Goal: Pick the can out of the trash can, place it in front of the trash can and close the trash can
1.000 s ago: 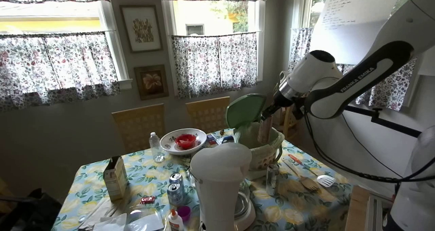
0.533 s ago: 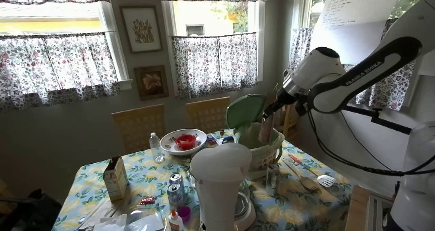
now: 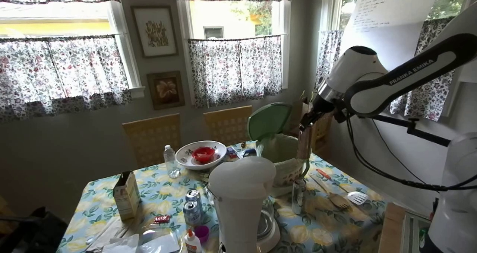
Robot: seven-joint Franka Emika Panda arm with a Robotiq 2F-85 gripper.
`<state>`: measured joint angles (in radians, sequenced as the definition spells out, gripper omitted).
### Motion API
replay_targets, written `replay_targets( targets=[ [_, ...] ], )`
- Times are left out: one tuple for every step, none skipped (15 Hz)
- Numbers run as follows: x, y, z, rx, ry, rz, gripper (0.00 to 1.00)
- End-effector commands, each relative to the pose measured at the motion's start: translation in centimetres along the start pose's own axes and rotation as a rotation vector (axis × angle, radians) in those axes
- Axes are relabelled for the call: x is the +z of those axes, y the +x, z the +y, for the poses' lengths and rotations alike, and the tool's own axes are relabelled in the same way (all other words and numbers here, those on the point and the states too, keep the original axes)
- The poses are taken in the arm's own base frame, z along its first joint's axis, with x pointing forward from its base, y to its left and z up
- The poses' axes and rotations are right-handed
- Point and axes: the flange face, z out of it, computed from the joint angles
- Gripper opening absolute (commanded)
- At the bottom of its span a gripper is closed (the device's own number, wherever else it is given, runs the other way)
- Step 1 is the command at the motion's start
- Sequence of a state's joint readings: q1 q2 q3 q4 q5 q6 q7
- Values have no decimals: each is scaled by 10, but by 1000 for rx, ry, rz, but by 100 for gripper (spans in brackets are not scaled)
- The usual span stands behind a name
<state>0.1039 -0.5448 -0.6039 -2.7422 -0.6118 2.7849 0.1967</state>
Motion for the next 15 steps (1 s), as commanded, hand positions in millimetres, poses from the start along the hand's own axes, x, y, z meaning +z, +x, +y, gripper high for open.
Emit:
replay_targets(
  targets=[
    [7,-7,0,-11,-2,-54,37],
    [12,-10,-1,-12,-2,-70,37],
    [16,-12,-1,-15,-6,-80,37],
    [21,-14,-2,-20,-6,-88,37],
    [27,-17,-1,-28,-12,-93,37],
    [33,-20,-1,-34,-16,-102,37],
    [38,-22,-1,-43,-17,-115,37],
    [43,-25,-1,-58,-21,-125,37],
    [48,-28,-1,-67,-22,-133,37],
    [52,-30,-1,-76,-25,-140,37],
    [57,-32,-1,-85,-22,-145,37],
    [61,-34,-1,-94,-23,-148,37],
    [65,-35,-1,-105,-21,-144,37],
    [70,-37,-1,-111,-21,-135,37],
    [74,-38,0,-113,-17,-131,37]
  ],
)
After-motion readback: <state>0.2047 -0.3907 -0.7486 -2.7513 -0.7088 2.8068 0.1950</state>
